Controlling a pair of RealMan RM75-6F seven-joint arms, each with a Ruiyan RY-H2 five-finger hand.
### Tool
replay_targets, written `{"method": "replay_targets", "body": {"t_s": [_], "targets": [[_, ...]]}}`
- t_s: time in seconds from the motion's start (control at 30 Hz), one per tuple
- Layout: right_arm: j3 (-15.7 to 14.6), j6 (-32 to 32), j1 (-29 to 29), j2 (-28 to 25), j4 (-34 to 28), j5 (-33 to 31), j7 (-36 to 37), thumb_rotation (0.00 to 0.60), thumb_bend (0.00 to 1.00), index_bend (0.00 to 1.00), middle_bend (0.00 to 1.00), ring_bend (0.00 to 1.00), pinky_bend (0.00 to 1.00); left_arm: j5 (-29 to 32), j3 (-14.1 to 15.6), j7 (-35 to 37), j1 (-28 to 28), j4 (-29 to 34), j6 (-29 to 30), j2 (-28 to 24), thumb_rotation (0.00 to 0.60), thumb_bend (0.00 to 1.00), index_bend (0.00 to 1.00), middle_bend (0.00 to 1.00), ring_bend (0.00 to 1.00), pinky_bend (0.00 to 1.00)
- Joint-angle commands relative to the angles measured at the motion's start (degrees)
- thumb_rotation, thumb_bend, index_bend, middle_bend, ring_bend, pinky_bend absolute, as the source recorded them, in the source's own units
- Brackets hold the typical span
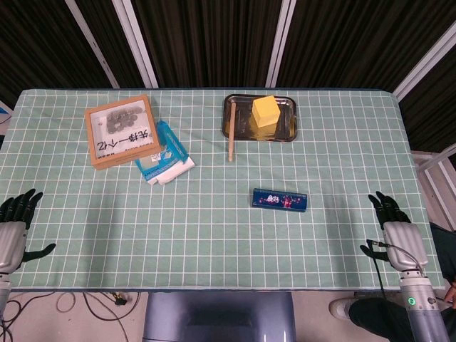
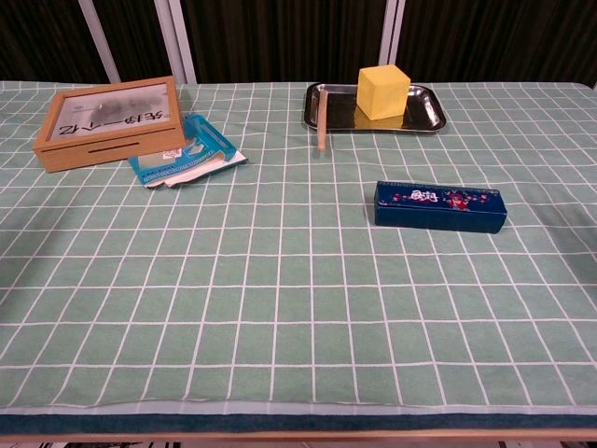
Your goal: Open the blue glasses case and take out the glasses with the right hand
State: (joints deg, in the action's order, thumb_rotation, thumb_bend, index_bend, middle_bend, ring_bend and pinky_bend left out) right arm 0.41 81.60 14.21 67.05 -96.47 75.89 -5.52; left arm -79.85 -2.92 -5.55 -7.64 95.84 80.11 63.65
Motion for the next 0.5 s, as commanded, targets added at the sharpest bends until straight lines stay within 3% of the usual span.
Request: {"method": "replay_targets", "body": {"t_s": [0.03, 0.17, 0.3, 0.5], "targets": [[2.0, -3.3, 1.5, -1.8, -5.1, -2.7, -1.1, 0.6, 0.11, 0.0, 0.0, 0.0, 0.24, 0.3, -0.3, -0.1, -0.2, -0.6, -0.1, 0.3, 0.6, 0.03, 0.0, 0.0, 0.0, 0.0], [5.2, -8.4, 5.3, -2.8, -10.1, -7.3, -5.4, 0.6, 0.11, 0.0, 0.0, 0.0, 0.24, 0.3, -0.7, 0.7, -0.4, -0.7, -0.2, 0.4, 0.6, 0.03, 0.0, 0.0, 0.0, 0.0], [7.6, -15.3, 11.1, -3.7, -14.0, -13.3, -14.3, 0.6, 0.11, 0.0, 0.0, 0.0, 0.23, -0.2, -0.6, 1.0, -0.6, -1.1, -0.3, 0.5, 0.6, 0.03, 0.0, 0.0, 0.0, 0.0], [11.7, -20.8, 21.0, 0.2, -14.3, -24.1, -26.9, 0.6, 0.11, 0.0, 0.0, 0.0, 0.23, 0.3, -0.7, 1.7, -0.9, -0.8, -1.1, 0.3, 0.6, 0.03, 0.0, 0.0, 0.0, 0.0]]}}
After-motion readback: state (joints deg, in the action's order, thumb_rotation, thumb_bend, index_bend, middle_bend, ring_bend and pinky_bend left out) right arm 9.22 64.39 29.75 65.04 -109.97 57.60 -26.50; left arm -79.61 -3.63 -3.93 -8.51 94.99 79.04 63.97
